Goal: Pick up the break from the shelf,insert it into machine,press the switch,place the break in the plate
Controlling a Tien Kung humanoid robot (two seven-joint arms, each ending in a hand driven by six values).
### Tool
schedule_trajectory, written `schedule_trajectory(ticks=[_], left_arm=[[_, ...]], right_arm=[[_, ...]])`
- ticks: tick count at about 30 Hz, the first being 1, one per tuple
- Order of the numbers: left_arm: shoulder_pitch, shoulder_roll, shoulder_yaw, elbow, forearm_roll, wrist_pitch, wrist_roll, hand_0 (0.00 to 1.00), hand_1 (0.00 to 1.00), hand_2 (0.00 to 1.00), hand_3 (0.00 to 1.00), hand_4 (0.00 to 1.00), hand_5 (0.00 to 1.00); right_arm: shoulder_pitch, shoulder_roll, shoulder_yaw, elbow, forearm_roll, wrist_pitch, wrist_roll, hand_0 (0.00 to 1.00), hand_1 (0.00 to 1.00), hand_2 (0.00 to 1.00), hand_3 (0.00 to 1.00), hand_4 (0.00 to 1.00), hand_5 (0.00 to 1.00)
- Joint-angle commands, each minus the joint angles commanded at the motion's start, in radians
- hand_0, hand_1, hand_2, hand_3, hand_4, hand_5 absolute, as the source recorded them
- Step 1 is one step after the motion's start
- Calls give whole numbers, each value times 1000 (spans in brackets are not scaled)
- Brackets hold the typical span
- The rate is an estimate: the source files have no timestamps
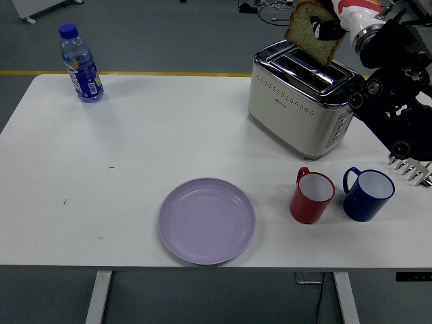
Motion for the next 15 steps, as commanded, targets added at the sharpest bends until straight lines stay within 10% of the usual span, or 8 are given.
schedule_trajectory(ticks=[15], left_arm=[[1,0,-7,0,14,0,0,674,684,724,819,546,998]], right_arm=[[-8,14,11,-37,14,2,-27,72,100,250,416,624,2]])
